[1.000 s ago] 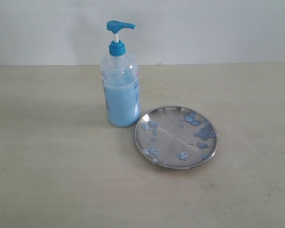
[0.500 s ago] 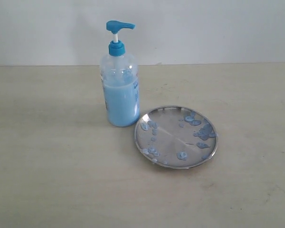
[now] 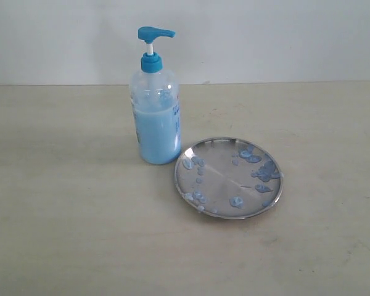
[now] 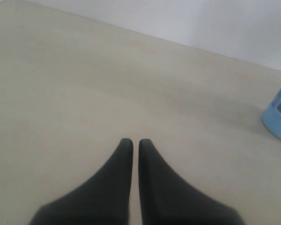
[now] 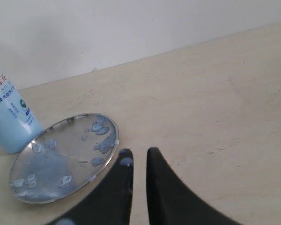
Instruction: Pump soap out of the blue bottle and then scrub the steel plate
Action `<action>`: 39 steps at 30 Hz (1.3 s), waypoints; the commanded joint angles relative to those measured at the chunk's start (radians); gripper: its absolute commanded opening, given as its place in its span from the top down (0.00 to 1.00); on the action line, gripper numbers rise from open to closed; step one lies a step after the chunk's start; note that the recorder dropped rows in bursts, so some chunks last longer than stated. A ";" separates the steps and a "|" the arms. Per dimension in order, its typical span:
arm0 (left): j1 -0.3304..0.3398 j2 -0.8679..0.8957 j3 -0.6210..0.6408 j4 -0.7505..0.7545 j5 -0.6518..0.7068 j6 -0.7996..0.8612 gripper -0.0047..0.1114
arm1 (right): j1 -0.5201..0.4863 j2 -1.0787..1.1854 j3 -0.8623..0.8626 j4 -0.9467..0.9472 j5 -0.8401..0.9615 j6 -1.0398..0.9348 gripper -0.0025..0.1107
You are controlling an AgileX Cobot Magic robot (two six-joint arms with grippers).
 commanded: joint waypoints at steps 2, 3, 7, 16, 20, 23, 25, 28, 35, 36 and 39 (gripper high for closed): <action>-0.004 -0.003 -0.001 -0.004 0.000 -0.004 0.92 | 0.000 -0.005 -0.001 -0.012 -0.008 -0.006 0.98; -0.004 -0.003 -0.001 -0.004 0.000 -0.004 0.92 | 0.000 -0.005 -0.001 -0.012 -0.008 -0.006 0.98; -0.004 -0.003 -0.001 -0.004 0.000 -0.004 0.92 | 0.000 -0.005 -0.001 -0.012 -0.008 -0.006 0.98; -0.004 -0.003 -0.001 -0.004 0.000 -0.004 0.92 | 0.000 -0.005 -0.001 -0.012 -0.008 -0.006 0.98; -0.004 -0.003 -0.001 -0.004 0.000 -0.004 0.92 | -0.008 -0.005 -0.001 -0.031 0.012 -0.006 0.98; -0.004 -0.003 -0.001 -0.004 0.000 -0.004 0.92 | -0.106 -0.005 -0.001 -0.081 -0.243 -0.071 0.98; -0.002 -0.003 -0.001 -0.004 0.000 -0.004 0.92 | -0.160 -0.005 -0.001 -0.125 -0.408 -0.071 0.98; -0.002 -0.003 -0.001 -0.004 0.000 -0.004 0.92 | -0.178 -0.005 -0.001 -0.125 -0.408 -0.071 0.98; -0.002 -0.003 -0.001 -0.004 0.000 -0.004 0.92 | -0.178 -0.005 -0.001 0.551 -0.273 -0.802 0.98; -0.002 -0.003 -0.001 -0.004 0.000 -0.004 0.92 | -0.178 -0.005 -0.001 0.660 -0.209 -0.932 0.98; -0.002 -0.003 -0.001 -0.004 0.000 -0.004 0.92 | -0.178 -0.005 -0.001 0.634 -0.018 -0.860 0.98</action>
